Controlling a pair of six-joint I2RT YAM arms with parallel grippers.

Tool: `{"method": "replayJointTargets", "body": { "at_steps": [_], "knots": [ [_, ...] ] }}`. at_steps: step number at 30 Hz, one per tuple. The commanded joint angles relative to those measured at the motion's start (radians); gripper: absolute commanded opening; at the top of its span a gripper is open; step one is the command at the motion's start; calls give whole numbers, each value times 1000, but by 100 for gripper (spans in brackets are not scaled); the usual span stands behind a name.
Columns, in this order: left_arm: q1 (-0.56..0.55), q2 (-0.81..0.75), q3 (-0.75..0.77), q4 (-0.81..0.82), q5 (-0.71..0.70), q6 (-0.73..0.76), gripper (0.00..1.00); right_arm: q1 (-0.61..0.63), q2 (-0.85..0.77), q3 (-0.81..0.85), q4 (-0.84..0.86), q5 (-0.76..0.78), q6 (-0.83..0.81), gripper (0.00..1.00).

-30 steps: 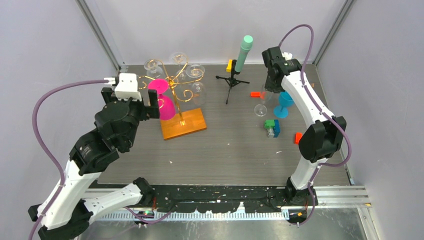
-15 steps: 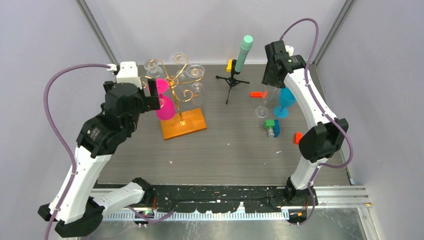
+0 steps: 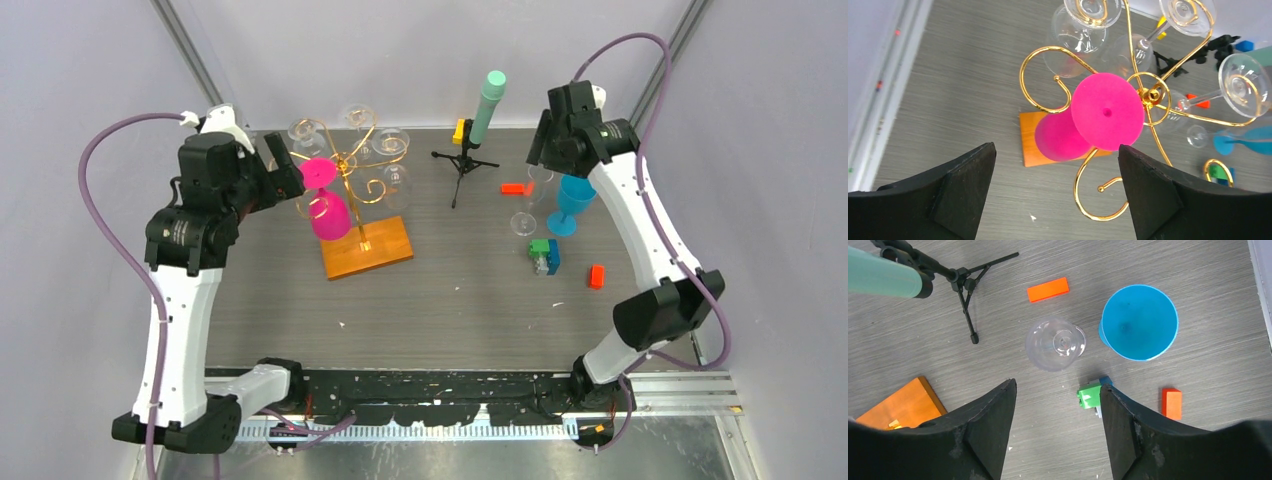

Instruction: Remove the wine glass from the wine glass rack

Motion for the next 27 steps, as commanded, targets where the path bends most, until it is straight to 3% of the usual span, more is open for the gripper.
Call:
{"method": "replayJointTargets", "body": {
  "at_steps": [1,7,14,22,27],
  "knots": [
    [95,-4,-40,70,248,-102,96,-5,-121,-56,73,-9,13,68],
    [201,-19,-144,181,408,-224,94,-5,-191,-108,93,-22,28,69],
    [223,-39,-246,293,419,-350,74,-5,-235,-167,124,-57,47,68],
    [230,-29,-300,389,464,-439,65,-5,-268,-212,157,-87,48,68],
    [236,-29,-327,412,495,-489,51,-5,-278,-227,161,-90,48,68]
  ]
}}
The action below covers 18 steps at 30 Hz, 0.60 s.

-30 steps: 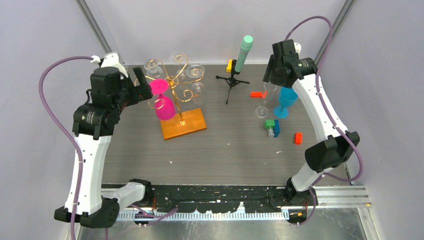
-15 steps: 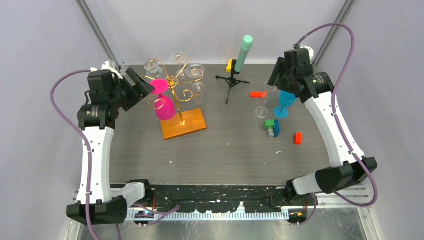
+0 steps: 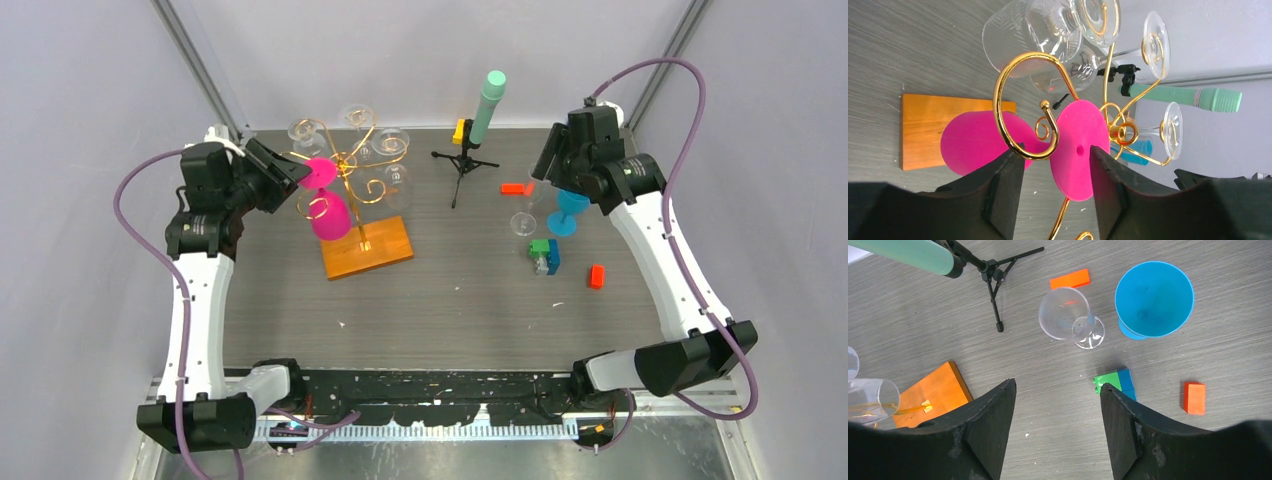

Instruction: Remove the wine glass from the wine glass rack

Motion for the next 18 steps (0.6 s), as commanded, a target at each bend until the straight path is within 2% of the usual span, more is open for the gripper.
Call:
{"method": "replayJointTargets", "body": {
  "at_steps": [1,9,18],
  "knots": [
    [13,-15,-16,73,47,-59,48,-5,-47,-1,51,-10,3,68],
    [14,-40,-28,46,44,-79,29,-5,-54,-20,59,-12,5,67],
    [15,-63,-14,29,50,-79,12,-5,-60,-25,60,-13,7,67]
  ]
}}
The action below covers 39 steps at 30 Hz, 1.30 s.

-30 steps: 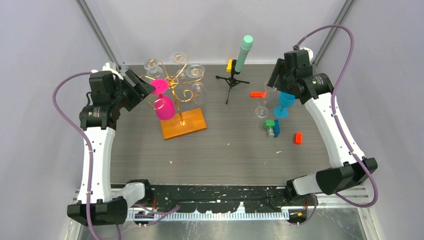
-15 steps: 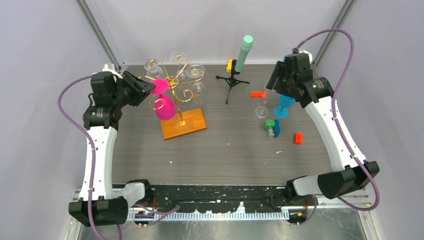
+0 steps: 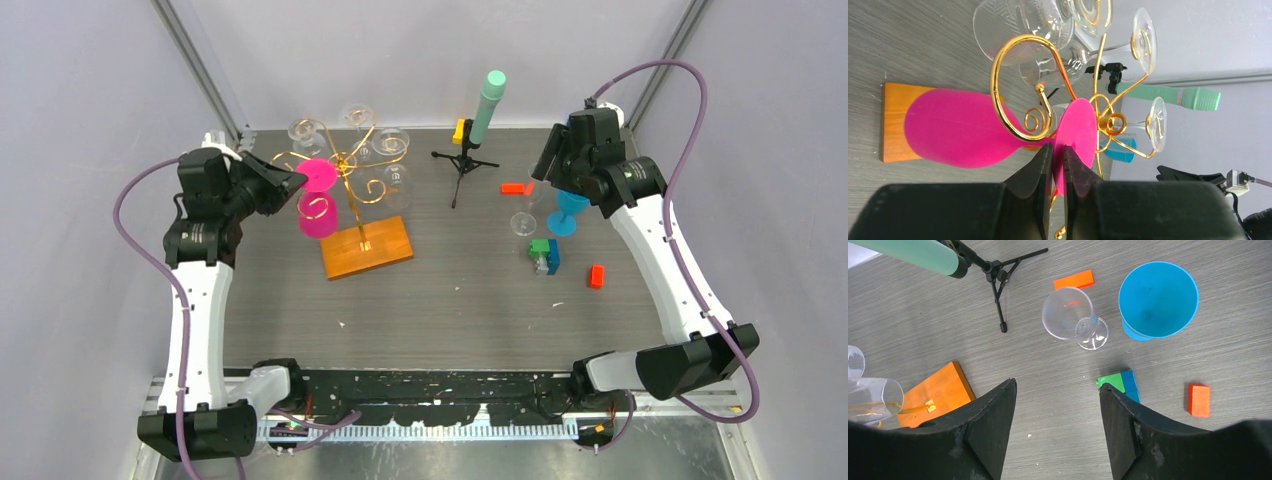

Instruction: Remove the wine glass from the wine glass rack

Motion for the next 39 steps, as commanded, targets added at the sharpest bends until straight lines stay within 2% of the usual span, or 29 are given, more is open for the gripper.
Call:
{"method": "replayJointTargets", "body": {
  "at_steps": [1,4,12,21,27,33,39],
  "knots": [
    [8,-32,20,13,24,1,8,-6,-39,-2,35,-2,4,67],
    [8,-36,38,-1,29,2,0,-5,-37,-2,35,-4,5,66],
    [8,-41,97,-37,30,-2,0,-6,-38,2,35,-12,11,66],
    [7,-84,205,-126,-66,36,0,-5,-43,0,33,-36,9,66],
    [7,-154,188,-183,-157,56,0,-5,-65,-25,31,-73,3,69],
    [8,-214,228,-274,-183,80,0,-5,-129,-90,76,-241,-15,71],
    [7,-289,323,-371,-115,64,0,-5,-214,-189,189,-454,38,75]
  ]
}}
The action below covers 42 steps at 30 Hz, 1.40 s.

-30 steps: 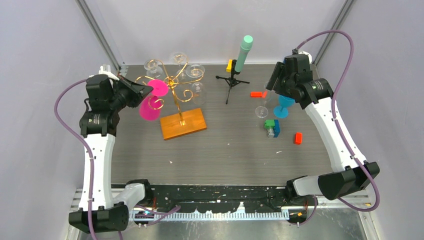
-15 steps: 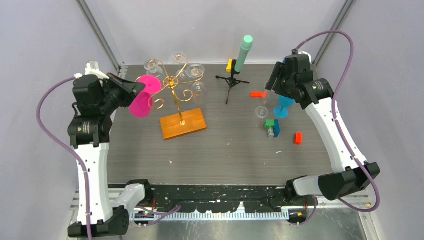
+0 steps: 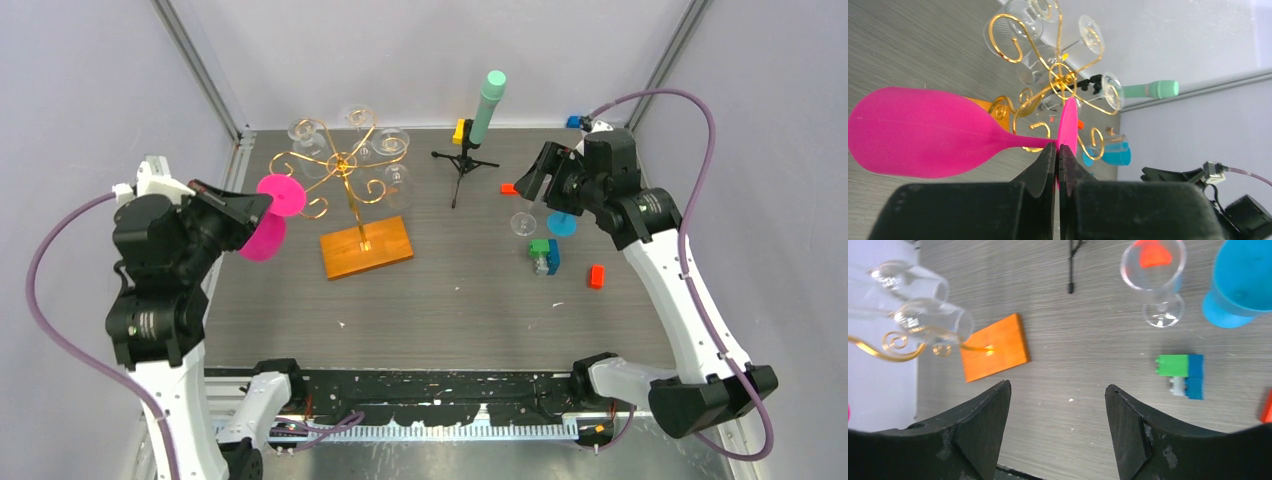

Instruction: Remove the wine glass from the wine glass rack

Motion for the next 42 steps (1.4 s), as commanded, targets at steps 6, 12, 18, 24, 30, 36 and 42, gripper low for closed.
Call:
{"method": "replayJointTargets", "body": {
  "at_steps": [6,12,18,24,30,36,42],
  "knots": [
    [3,-86,130,-4,207,-75,0,6,-93,-95,198,-310,112,75],
    [-15,-66,64,210,483,-281,0,29,-148,-132,231,-316,176,75],
    [-132,-59,-98,582,673,-564,0,40,-193,-159,238,-325,236,75],
    [-168,-23,-201,901,717,-793,0,108,-257,-264,398,-390,374,80],
    [-194,26,-276,1222,677,-1031,0,307,-289,-455,915,-378,625,83],
    [-209,38,-292,1246,623,-1072,0,411,-315,-556,1211,-192,671,90],
    [-238,74,-330,1324,592,-1143,0,415,-312,-579,1387,-157,732,92]
  ]
}}
